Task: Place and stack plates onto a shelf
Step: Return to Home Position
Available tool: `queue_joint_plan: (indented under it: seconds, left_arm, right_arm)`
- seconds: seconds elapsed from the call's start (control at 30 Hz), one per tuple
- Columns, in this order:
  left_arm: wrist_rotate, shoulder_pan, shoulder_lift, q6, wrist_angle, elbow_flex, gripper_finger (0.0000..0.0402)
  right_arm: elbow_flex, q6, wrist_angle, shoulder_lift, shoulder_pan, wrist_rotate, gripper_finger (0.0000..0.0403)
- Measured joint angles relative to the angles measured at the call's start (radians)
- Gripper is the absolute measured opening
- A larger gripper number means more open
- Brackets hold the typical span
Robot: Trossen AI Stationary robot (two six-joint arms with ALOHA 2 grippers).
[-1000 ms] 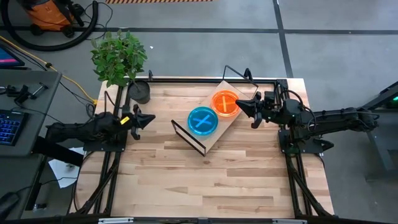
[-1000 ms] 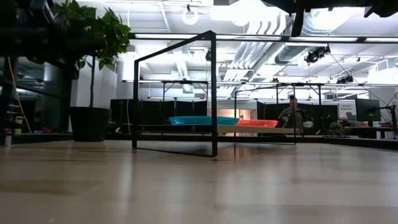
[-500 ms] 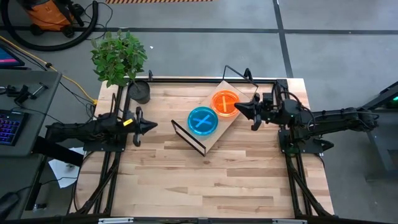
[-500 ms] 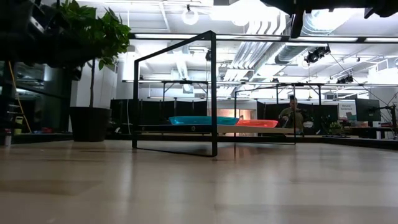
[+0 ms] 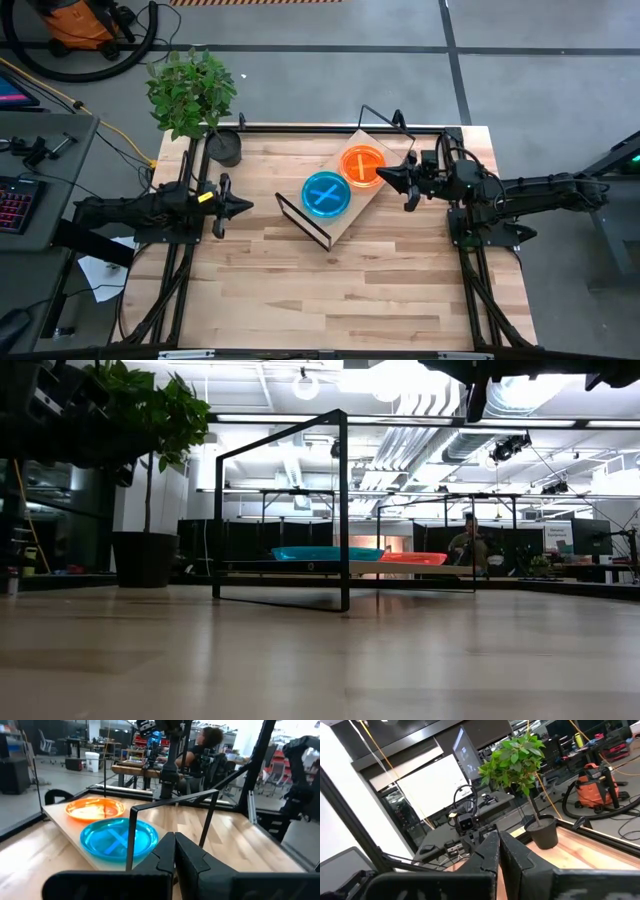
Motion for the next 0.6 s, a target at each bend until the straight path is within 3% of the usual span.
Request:
queue_joint_plan:
  seconds: [0.27, 0.4, 0.6]
  left_arm:
    - [-0.002, 0.0, 0.0, 0.047, 0.0, 0.0, 0.0]
    - [-0.002, 0.0, 0.0, 0.047, 0.0, 0.0, 0.0]
    - [-0.003, 0.0, 0.0, 0.047, 0.001, 0.0, 0.0]
  right_arm:
    - [0.0, 0.0, -0.019, -0.001, 0.0, -0.085, 0.0]
    - [-0.001, 0.01, -0.156, -0.028, 0.0, -0.117, 0.0]
    - [-0.139, 0.06, -0.108, -0.145, 0.0, -0.117, 0.0]
